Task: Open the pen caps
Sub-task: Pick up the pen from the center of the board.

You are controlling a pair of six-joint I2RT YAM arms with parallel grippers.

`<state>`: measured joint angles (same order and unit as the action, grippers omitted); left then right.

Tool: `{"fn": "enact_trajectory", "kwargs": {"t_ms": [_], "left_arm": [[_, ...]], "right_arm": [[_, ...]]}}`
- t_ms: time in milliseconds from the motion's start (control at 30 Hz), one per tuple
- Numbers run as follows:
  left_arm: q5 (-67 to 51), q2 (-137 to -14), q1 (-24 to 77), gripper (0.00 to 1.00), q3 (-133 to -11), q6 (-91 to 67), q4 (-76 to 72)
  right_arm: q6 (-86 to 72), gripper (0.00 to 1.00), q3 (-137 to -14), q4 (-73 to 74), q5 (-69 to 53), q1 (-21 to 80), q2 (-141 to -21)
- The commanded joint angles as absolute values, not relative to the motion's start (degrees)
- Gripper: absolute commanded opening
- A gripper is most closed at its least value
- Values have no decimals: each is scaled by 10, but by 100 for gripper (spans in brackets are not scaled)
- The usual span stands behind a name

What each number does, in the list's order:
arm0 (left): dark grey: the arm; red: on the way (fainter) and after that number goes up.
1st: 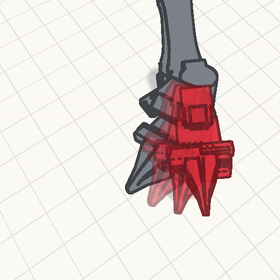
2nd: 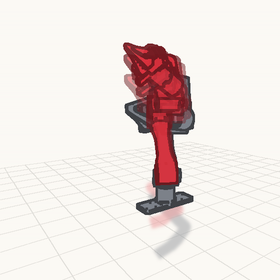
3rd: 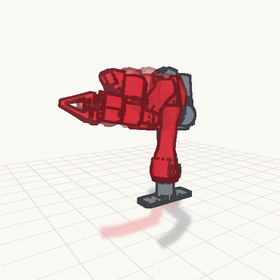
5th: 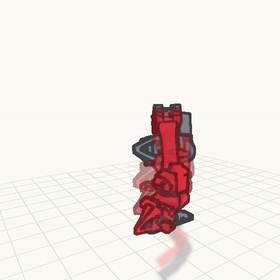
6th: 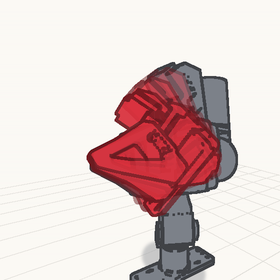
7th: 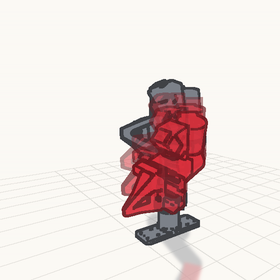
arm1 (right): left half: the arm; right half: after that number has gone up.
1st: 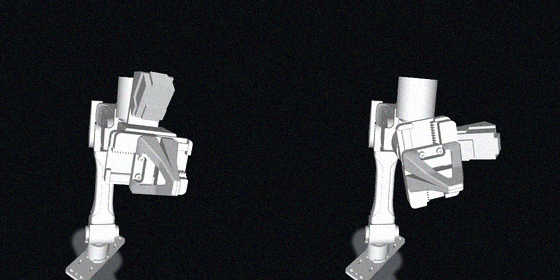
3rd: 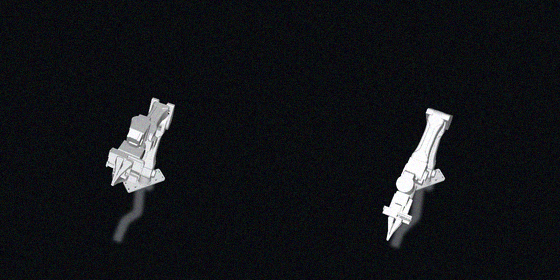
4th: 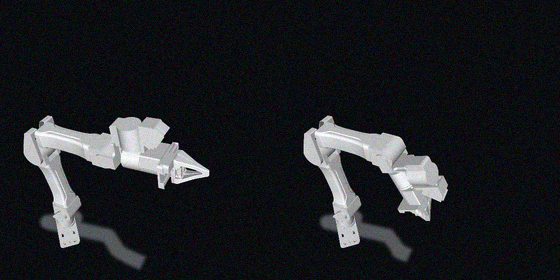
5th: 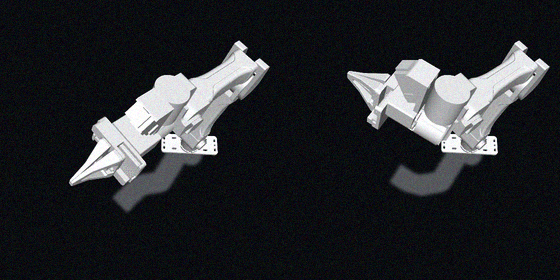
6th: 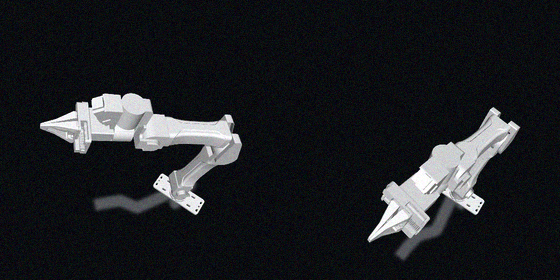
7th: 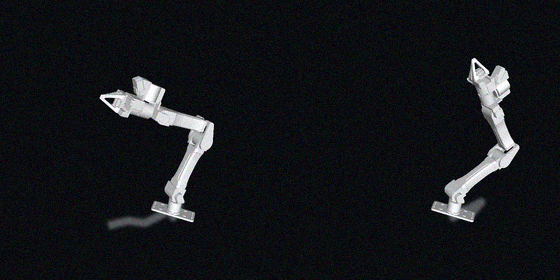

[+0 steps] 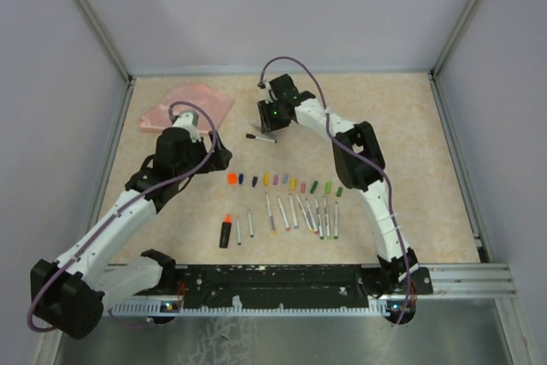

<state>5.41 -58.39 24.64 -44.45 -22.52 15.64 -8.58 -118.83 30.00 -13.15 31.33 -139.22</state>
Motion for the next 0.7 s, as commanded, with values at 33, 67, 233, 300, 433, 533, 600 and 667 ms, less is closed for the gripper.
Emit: {"fn": "enact_trajectory", "kwargs": {"t_ms": [33, 67, 233, 300, 433, 533, 600, 667], "left_arm": [[41, -583, 240, 98, -451, -231, 158], [39, -584, 240, 98, -451, -231, 158], [33, -585, 237, 98, -452, -233, 157], [32, -586, 236, 98, -451, -234, 157], [28, -587, 236, 98, -451, -236, 155], [23, -589, 235, 98, -449, -237, 152], [18, -591, 233, 98, -449, -238, 149], [15, -592, 233, 97, -448, -239, 146]], "right_arm": [[-82, 36, -1222, 302, -127, 310, -1412], [-81, 36, -1221, 303, -125, 309, -1413], [-71, 30, -1219, 311, -118, 309, -1414], [-66, 24, -1214, 315, -108, 310, -1410], [-58, 21, -1203, 330, -78, 310, -1402], [-54, 13, -1191, 341, -49, 310, -1391], [-51, 10, -1180, 348, -31, 309, -1382], [-48, 7, -1163, 350, -19, 309, -1368]]}}
